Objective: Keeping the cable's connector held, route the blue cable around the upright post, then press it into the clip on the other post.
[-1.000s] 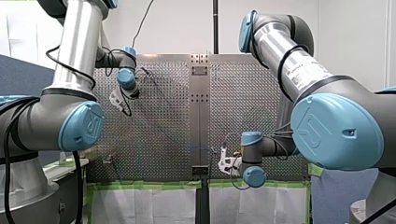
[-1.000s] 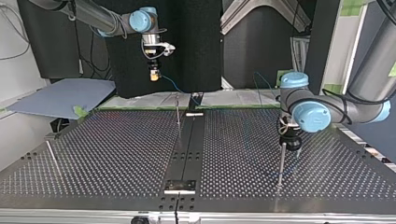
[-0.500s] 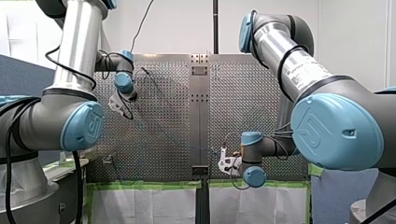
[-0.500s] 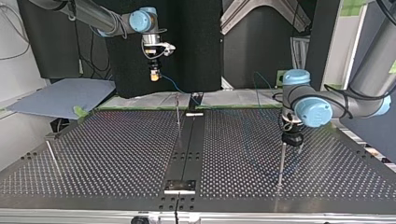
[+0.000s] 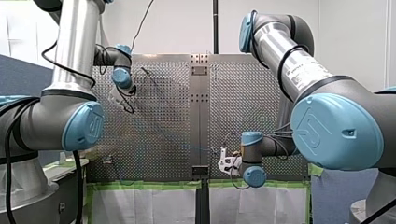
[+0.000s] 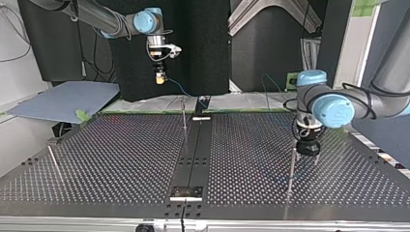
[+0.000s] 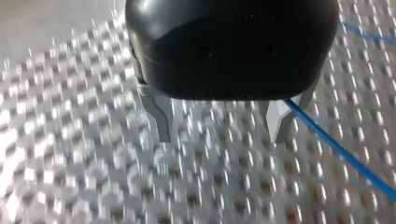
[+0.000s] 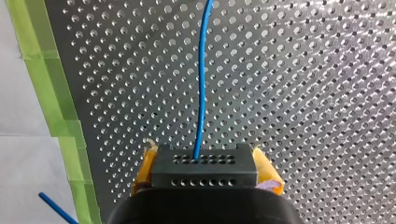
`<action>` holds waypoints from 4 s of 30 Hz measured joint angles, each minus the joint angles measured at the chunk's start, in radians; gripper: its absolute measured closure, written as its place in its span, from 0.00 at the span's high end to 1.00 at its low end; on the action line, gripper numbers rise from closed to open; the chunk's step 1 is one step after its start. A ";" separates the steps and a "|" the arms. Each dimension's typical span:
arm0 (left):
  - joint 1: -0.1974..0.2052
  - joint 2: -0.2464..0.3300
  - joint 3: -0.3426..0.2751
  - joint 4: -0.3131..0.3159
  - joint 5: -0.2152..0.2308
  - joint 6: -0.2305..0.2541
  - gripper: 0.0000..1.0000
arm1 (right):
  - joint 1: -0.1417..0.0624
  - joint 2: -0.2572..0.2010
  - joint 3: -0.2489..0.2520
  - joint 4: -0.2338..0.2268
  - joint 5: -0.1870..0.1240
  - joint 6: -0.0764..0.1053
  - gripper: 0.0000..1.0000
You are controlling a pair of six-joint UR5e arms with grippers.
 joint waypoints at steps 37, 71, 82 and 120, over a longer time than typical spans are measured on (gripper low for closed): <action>-0.006 0.125 -0.087 -0.015 0.078 0.001 1.00 | -0.011 0.000 -0.001 0.000 -0.001 0.002 0.00; -0.044 0.338 -0.209 -0.074 0.102 0.090 1.00 | -0.017 0.000 -0.001 0.000 -0.002 0.011 0.00; -0.069 0.446 -0.207 -0.178 0.062 0.197 1.00 | -0.023 0.000 -0.001 0.000 -0.010 0.017 0.00; -0.175 0.344 0.091 -0.504 -0.068 0.523 1.00 | -0.027 0.000 -0.013 0.008 -0.022 0.029 0.00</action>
